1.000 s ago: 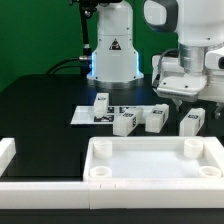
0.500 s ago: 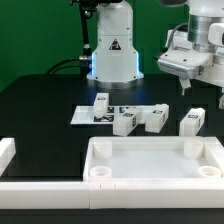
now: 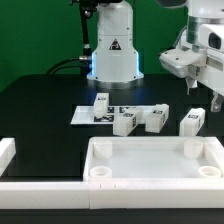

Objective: Assemble desk

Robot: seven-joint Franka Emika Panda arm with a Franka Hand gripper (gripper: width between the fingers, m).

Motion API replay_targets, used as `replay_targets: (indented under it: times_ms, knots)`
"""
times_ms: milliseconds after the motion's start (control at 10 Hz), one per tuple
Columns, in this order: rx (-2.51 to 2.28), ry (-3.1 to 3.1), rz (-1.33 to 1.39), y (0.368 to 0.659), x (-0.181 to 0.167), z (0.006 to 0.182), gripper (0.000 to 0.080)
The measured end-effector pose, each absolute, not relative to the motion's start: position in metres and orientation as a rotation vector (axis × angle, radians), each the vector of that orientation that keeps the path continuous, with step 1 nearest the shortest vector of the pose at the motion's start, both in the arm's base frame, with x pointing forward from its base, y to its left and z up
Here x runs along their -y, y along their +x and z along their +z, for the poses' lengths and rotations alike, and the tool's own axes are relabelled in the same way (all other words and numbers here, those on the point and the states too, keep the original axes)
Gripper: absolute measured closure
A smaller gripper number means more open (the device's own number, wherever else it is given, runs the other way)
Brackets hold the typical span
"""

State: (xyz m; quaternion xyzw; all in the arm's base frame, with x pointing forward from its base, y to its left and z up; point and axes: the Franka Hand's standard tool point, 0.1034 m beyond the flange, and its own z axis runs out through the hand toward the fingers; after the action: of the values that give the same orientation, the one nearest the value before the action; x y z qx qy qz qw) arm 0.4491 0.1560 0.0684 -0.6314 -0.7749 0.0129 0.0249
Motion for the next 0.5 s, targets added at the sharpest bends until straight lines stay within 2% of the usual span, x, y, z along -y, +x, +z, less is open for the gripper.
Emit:
replay_targets:
  times_ms: [400, 500]
  knots:
    - [1.577, -2.654, 0.087, 0.4462, -0.1588, 0.0701, 0.0151]
    - [1.548, -2.670, 0.082, 0.4457, -0.1607, 0.0699, 0.0151]
